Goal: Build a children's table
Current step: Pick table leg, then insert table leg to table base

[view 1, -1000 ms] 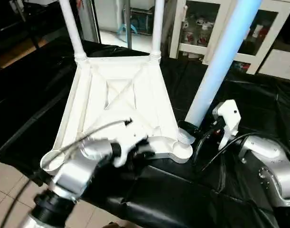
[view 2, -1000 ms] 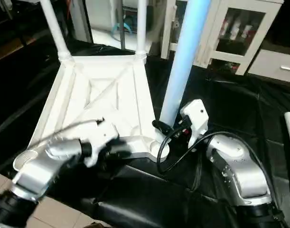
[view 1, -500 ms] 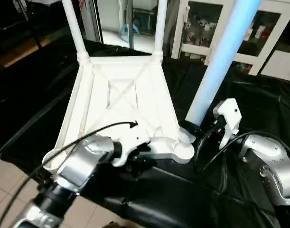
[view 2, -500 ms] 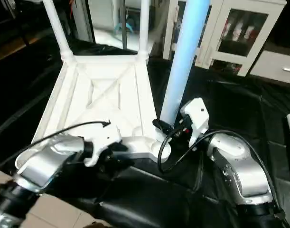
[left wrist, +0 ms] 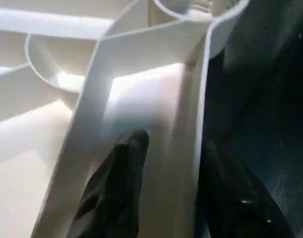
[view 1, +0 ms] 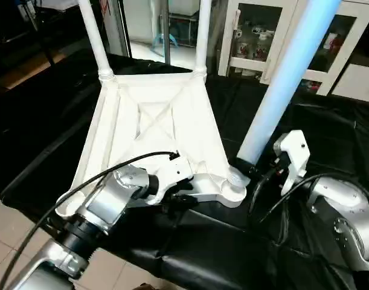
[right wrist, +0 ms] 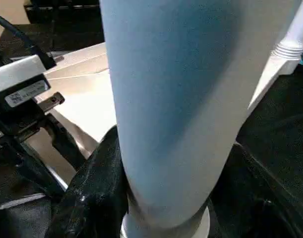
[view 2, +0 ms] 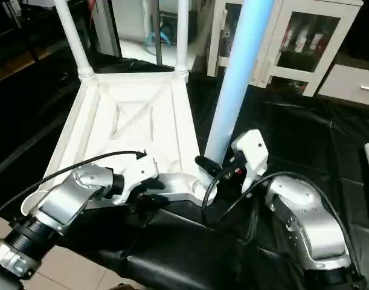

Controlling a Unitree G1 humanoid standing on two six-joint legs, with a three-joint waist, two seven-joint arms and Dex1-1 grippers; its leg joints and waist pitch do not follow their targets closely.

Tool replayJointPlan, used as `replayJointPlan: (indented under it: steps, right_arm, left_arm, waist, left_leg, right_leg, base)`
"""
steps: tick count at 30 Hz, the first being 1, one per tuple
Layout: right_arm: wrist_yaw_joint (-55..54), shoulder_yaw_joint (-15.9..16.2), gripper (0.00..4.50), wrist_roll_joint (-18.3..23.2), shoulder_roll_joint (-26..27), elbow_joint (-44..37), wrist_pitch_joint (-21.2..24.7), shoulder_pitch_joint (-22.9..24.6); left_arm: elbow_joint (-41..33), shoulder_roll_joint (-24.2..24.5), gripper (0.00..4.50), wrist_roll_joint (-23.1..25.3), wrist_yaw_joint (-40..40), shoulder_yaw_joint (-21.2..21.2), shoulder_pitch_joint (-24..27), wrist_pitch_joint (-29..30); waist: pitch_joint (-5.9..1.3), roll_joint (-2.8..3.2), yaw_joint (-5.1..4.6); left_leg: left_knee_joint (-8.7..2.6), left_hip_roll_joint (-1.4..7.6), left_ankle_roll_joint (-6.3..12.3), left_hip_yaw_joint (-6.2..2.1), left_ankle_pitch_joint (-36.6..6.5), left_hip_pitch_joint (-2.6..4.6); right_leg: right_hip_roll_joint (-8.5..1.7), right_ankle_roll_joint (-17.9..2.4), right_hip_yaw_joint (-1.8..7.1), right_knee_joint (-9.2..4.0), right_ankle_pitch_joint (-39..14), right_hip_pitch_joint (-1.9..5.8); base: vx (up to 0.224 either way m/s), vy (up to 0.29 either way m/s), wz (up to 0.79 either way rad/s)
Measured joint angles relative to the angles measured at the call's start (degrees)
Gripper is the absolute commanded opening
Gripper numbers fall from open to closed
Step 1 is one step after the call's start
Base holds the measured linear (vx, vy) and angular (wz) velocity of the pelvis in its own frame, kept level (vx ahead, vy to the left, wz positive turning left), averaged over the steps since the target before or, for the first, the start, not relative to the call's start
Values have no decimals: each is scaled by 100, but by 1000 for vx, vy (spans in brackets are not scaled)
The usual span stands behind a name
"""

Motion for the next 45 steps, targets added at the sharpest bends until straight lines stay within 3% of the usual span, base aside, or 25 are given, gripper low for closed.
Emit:
replayJointPlan:
  steps: [10,19,24,30,35,45]
  right_arm:
    - [-14,-52,188,45,-1,-1,73,-2]
    - [2,-345,188,740,199,12,598,-80]
    - [86,-452,187,994,197,28,820,-236]
    - [248,-248,186,1081,173,134,1108,-404]
    - [371,25,186,963,-11,340,1286,-465]
    - [548,242,186,794,-121,624,1322,-799]
  left_arm:
    - [47,17,70,-5,-126,-66,-6,-117]
    - [-47,112,2,-52,-197,-26,161,-308]
    - [-209,158,0,-54,-218,-29,283,-327]
    - [-372,210,0,-44,-205,-24,409,-341]
    - [-435,209,0,-39,-210,-9,467,-403]
    - [-457,223,0,-38,-227,26,497,-425]
  waist:
    - [-13,19,5]
    - [-17,23,-20]
    - [-18,22,-52]
    - [-21,21,-63]
    - [-26,15,-55]
    - [-23,5,-67]
  left_leg:
    - [1,0,1,0,1,0]
    - [0,0,3,2,0,7]
    - [-6,0,10,2,4,9]
    - [-6,0,12,3,5,10]
    - [-6,-1,12,4,5,8]
    - [-7,-1,13,6,6,10]
  right_leg:
    - [0,0,-1,0,0,1]
    - [-1,0,1,-2,0,7]
    - [0,3,-1,-1,-2,6]
    - [0,4,0,-2,-4,7]
    - [-1,5,1,-4,-4,6]
    - [-1,7,2,-2,-5,5]
  base:
    - [0,0,0]
    - [0,0,0]
    - [0,0,0]
    - [0,0,0]
    - [0,0,0]
    - [0,0,0]
